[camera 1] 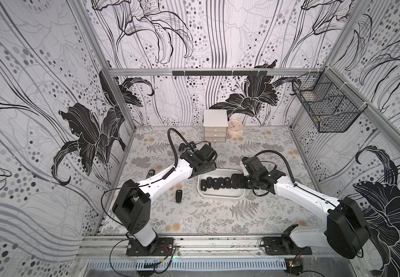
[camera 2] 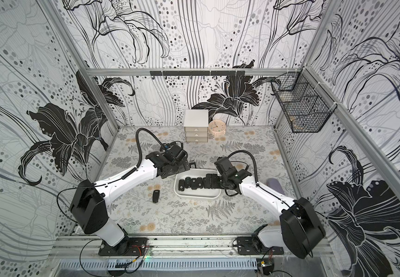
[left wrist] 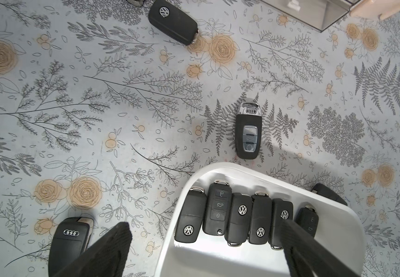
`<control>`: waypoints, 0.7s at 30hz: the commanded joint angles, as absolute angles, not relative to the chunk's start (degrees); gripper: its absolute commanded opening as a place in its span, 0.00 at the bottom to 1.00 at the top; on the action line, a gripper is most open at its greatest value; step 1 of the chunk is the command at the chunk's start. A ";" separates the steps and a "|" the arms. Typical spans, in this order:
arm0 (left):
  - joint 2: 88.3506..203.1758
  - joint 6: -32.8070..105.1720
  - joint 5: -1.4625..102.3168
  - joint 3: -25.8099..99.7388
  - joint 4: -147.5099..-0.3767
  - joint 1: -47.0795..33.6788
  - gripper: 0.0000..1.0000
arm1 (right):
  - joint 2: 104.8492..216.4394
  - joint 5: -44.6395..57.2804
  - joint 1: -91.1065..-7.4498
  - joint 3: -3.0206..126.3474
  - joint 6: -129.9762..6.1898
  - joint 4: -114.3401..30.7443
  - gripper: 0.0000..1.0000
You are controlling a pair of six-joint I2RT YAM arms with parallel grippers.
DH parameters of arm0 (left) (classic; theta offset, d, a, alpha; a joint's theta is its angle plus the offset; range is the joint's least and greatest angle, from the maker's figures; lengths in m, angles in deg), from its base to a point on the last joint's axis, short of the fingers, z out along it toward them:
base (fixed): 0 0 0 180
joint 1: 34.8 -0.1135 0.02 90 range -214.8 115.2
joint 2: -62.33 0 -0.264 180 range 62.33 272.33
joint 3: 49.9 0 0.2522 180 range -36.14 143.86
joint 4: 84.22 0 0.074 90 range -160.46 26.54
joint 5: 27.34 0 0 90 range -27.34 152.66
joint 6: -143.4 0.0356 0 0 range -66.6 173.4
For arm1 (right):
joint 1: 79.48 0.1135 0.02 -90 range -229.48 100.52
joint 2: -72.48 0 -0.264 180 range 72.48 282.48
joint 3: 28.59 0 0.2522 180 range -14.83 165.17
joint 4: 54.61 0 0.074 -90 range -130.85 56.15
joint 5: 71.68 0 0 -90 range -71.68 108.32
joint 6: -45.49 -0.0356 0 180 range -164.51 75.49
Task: Place the car key into the storage box
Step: Move the storage box to the center of the board.
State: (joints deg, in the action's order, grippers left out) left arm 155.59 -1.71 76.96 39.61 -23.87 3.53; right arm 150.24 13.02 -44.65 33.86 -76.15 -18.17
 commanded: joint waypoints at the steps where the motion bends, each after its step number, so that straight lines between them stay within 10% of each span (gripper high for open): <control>1: 153.40 -1.44 78.60 37.92 -25.37 2.39 0.99 | 152.45 9.44 -44.81 35.10 -76.20 -21.64 1.00; 21: 149.64 -0.25 78.25 34.71 -25.82 -0.76 0.99 | 160.34 7.86 -39.94 40.19 -78.82 -24.51 1.00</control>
State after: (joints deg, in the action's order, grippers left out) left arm 151.35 -1.19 77.01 35.67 -24.64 -0.25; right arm 159.09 8.63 -40.50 38.08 -78.14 -23.18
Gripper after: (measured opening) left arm 0.995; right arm 0.999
